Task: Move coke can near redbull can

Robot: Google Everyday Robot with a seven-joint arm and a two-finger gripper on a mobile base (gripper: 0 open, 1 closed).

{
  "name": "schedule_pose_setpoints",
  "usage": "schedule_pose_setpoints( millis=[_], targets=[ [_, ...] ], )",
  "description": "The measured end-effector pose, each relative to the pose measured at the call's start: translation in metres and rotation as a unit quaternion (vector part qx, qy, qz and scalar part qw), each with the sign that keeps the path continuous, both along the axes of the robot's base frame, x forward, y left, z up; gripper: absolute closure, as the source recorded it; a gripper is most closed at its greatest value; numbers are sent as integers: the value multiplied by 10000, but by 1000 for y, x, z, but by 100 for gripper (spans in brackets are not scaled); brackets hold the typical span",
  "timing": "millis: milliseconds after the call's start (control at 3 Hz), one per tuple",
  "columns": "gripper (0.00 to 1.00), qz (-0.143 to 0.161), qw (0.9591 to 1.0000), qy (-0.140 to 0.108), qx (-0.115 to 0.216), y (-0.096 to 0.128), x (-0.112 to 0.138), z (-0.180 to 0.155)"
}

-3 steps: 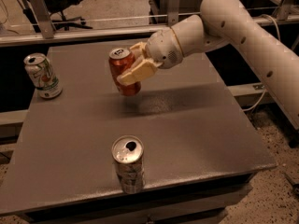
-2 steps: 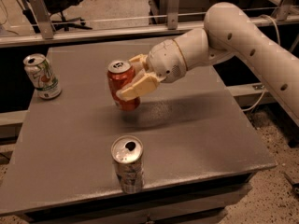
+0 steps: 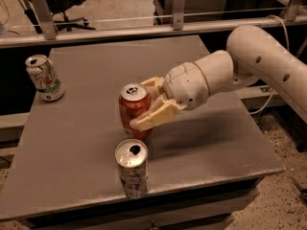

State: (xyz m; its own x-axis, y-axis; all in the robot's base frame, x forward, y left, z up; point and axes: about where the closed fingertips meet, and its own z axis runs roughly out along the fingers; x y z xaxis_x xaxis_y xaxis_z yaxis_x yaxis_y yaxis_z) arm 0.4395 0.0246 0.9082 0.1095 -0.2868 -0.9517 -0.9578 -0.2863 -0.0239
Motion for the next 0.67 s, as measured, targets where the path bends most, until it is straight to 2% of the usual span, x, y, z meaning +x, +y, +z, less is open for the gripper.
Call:
schedule_pose_setpoints(
  millis=[333,667],
  targets=[
    [100,171,9998,-26,-20,-8,-13,0],
    [100,290,9996,71,-30,-24,-23,-3]
  ],
)
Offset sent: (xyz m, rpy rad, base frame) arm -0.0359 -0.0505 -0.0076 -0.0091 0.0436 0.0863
